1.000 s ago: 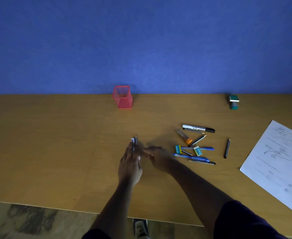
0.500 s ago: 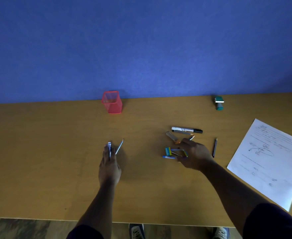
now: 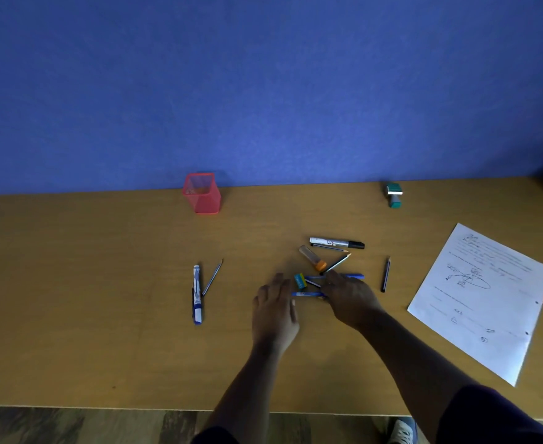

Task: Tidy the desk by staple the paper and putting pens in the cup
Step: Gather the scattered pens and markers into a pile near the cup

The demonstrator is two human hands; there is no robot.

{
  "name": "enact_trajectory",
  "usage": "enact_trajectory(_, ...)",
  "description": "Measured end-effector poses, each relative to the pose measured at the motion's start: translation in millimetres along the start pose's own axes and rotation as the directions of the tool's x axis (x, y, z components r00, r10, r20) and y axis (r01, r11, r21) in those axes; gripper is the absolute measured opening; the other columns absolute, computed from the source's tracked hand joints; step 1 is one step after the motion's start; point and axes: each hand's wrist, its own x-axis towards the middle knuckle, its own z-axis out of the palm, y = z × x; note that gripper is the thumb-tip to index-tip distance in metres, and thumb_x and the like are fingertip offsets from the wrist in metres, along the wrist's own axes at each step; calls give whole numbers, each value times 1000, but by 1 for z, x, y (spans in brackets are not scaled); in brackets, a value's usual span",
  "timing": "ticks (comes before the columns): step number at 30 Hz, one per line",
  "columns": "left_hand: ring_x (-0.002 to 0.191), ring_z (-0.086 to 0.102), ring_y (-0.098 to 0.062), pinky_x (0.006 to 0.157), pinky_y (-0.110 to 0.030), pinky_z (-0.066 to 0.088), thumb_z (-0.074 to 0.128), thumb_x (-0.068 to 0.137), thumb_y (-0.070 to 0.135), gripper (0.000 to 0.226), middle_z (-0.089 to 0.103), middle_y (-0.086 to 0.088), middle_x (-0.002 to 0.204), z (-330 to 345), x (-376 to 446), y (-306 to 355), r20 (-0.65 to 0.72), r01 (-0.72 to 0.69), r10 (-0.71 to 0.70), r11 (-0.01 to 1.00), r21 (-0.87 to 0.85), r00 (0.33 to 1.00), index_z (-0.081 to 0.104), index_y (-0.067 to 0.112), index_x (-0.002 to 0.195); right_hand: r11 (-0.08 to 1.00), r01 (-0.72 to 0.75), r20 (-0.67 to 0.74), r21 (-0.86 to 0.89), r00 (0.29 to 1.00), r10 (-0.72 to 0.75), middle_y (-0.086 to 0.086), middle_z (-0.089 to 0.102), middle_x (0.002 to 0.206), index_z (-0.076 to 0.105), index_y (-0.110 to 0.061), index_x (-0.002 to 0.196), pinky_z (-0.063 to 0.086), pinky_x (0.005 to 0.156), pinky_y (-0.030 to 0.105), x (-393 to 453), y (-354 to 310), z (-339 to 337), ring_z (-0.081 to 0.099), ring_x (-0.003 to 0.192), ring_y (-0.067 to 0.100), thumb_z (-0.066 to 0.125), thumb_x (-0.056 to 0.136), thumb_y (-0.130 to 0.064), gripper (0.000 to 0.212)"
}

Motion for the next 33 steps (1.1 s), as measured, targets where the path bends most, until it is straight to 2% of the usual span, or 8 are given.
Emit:
enact_trajectory(7,124,53,-24,99,-36,49,60,91,21,56,47,-2,148,5,-16,20,39,67,-62,989,-134,997,45,15,144,999,7,16,31,1000,-8,1,65,118,63,-22,124,50,93,37,15,-17,4,58,114,22,59,93,-24,32)
enact_trajectory(13,128,52,-18,101,-32,51,58,92,14,58,42,0,149,-4,-20,8,12,100,-100,968,-231,995,38,17,147,976,-65,87,209,995,47,3,65,116,62,-25,118,54,81,38,30,-55,4,64,108,25,56,94,-32,26)
enact_trajectory(19,145,39,-16,113,-33,41,56,92,14,70,32,0,162,-13,-24,-16,29,172,-171,940,-294,985,29,17,156,938,-92,142,333,989,47,6,58,126,55,-20,128,53,86,39,55,-100,2,65,110,28,49,98,-28,32)
enact_trajectory(23,148,31,-13,112,-33,40,58,88,39,85,21,-2,167,-19,-31,-43,43,89,-83,982,-167,996,19,13,159,908,-72,144,413,989,13,12,59,124,59,-12,127,49,92,36,67,-124,-4,61,113,29,46,99,-19,31)
enact_trajectory(26,152,24,-17,114,-35,38,55,90,33,85,14,-4,168,-19,-32,-60,52,143,-139,985,-99,989,12,12,160,839,-3,129,544,988,-80,15,65,116,65,-8,119,50,91,36,71,-137,-14,62,109,29,51,95,-12,29)
enact_trajectory(28,153,22,-22,116,-37,34,49,96,26,74,13,-4,168,-22,-32,-71,24,209,-209,977,-45,978,14,14,160,809,18,114,587,988,-105,10,66,119,64,-15,125,52,89,36,71,-140,-19,63,108,26,51,95,-14,33)
enact_trajectory(31,154,18,-33,118,-49,28,50,97,27,67,11,-3,169,-26,-34,-95,-36,209,-206,970,124,978,24,27,159,918,-72,25,389,997,68,1,58,127,58,-25,129,53,84,34,68,-131,-19,62,108,23,52,94,-25,36)
enact_trajectory(33,155,10,-34,120,-56,18,49,96,30,68,3,1,170,-28,-35,-114,-42,195,-190,959,207,981,20,37,158,927,-266,-31,264,958,284,4,55,121,57,-24,122,51,82,36,62,-120,-18,61,103,25,57,90,-36,34)
